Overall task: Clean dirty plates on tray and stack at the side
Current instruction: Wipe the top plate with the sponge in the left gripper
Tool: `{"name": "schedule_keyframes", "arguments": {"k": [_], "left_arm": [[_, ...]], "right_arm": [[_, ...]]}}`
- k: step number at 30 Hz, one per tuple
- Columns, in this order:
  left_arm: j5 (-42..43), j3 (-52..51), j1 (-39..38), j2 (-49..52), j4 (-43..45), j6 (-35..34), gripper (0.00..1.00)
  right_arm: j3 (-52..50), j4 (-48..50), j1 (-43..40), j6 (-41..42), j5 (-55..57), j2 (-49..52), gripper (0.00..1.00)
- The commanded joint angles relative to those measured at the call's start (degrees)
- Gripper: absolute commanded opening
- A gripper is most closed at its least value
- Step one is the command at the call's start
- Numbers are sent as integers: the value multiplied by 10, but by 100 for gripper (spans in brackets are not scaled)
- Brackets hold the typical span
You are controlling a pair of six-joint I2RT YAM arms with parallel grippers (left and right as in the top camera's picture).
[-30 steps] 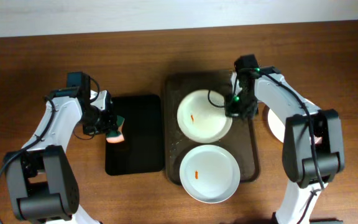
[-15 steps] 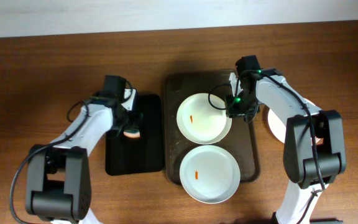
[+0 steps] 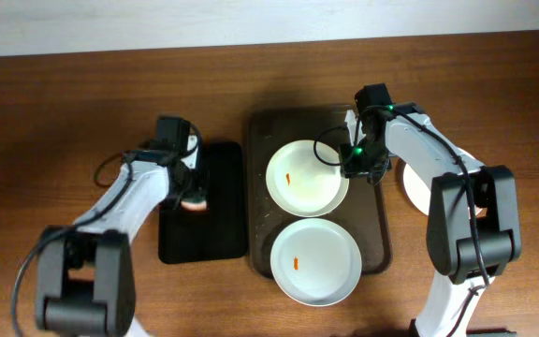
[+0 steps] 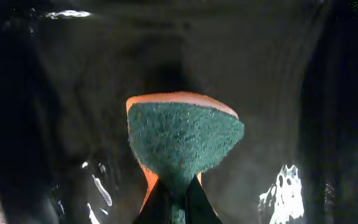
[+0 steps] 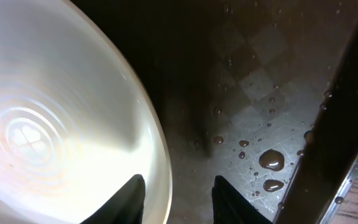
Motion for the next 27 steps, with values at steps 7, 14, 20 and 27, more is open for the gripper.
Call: {"name": "schedule_keyframes", "arguments": {"k": [7,14,20,27], "left_arm": [[120,195,-19,35,-161,-1,0],[174,200,-176,75,48,-106,0],[197,200,-231,183,125,-217,0],[26,201,-249,235,62,-195,0]], "right_arm": [[-34,39,-3,11,2,-12,19],[-61,57,-4,75,31,-12,4],[-61,57,-4,75,29,-12,4],[-61,49,-4,85,25,-12,4]]}}
